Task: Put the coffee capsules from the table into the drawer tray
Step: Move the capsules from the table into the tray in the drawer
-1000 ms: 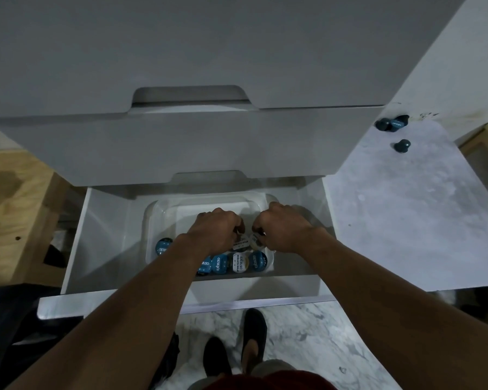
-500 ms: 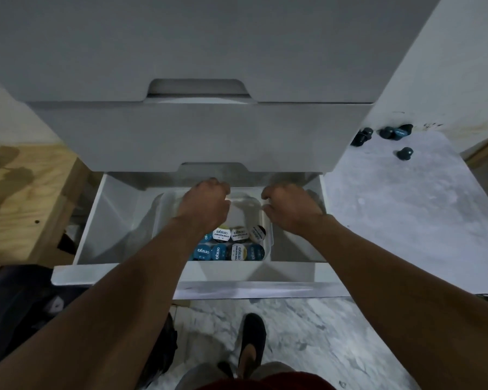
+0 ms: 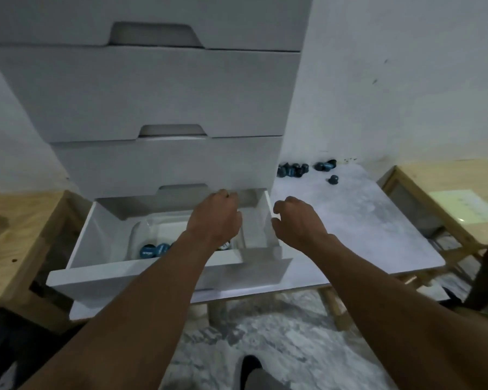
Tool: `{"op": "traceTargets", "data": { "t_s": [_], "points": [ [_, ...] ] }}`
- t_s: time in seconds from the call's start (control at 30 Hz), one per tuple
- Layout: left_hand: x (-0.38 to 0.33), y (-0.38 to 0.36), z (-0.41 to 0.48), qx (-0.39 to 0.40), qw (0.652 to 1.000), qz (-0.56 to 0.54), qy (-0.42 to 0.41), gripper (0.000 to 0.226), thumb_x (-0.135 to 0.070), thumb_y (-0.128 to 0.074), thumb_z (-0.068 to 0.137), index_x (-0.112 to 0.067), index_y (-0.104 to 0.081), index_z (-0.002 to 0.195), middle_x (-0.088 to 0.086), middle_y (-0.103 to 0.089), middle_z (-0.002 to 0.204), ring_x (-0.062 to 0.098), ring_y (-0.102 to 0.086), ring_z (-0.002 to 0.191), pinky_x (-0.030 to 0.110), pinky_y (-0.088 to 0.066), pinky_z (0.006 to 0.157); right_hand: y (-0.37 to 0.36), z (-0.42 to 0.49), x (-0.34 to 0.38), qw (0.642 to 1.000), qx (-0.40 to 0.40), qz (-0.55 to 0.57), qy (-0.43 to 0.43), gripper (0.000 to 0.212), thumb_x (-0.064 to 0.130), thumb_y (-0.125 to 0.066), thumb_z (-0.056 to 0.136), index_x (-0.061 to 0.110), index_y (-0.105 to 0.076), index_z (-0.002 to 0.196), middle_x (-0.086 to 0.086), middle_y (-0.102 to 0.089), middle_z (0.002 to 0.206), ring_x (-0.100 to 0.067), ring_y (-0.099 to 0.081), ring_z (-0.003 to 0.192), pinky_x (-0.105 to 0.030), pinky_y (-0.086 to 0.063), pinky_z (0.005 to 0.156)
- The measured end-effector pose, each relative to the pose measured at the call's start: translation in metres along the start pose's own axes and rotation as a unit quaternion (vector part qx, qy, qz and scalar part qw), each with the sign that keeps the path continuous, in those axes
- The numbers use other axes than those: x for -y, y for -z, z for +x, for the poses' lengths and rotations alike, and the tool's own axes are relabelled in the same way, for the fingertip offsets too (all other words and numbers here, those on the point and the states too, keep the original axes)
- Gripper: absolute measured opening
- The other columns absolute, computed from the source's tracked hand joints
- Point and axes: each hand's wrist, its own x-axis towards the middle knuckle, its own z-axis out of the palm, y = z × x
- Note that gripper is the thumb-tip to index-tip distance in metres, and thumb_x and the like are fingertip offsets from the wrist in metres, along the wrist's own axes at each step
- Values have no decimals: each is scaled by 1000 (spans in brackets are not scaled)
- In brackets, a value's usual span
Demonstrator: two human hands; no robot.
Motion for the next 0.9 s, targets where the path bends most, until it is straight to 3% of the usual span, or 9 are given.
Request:
{"op": "traceTargets", "data": {
  "t_s": [0.23, 0.43, 0.73, 0.9],
  "points": [
    [-82, -16, 17, 13, 997, -26, -76, 25, -22, -47, 93, -7, -56, 110, 13, -56, 114, 32, -54, 105, 41, -47, 85, 21, -21, -67, 998, -26, -4, -55, 23, 18, -56, 87, 2, -63, 100, -14, -63, 98, -32, -61, 84, -43, -54, 76],
    [-142, -50, 69, 22, 995, -29, -92, 24, -24, -46, 95, -9, -54, 112, 9, -55, 111, 28, -55, 102, 37, -46, 82, 25, -2, -143, 997, -31, -3, -70, 20, 21, -57, 88, 6, -64, 100, -11, -64, 100, -28, -62, 85, -42, -55, 77],
    [-204, -109, 174, 46, 998, -43, 25, 24, -24, -45, 95, -10, -55, 111, 8, -55, 111, 25, -56, 99, 34, -47, 82, 26, 65, -274, 998, 35, -6, -51, 23, 22, -54, 91, 6, -63, 105, -12, -63, 107, -29, -61, 94, -39, -51, 83],
    [-207, -123, 211, 58, 993, -42, 95, 24, -23, -44, 96, -10, -54, 114, 7, -54, 113, 24, -56, 100, 33, -46, 84, 21, 116, -302, 998, 58, 24, -27, 26, 21, -54, 92, 8, -62, 113, -12, -57, 129, -29, -59, 106, -35, -46, 88]
  ]
}}
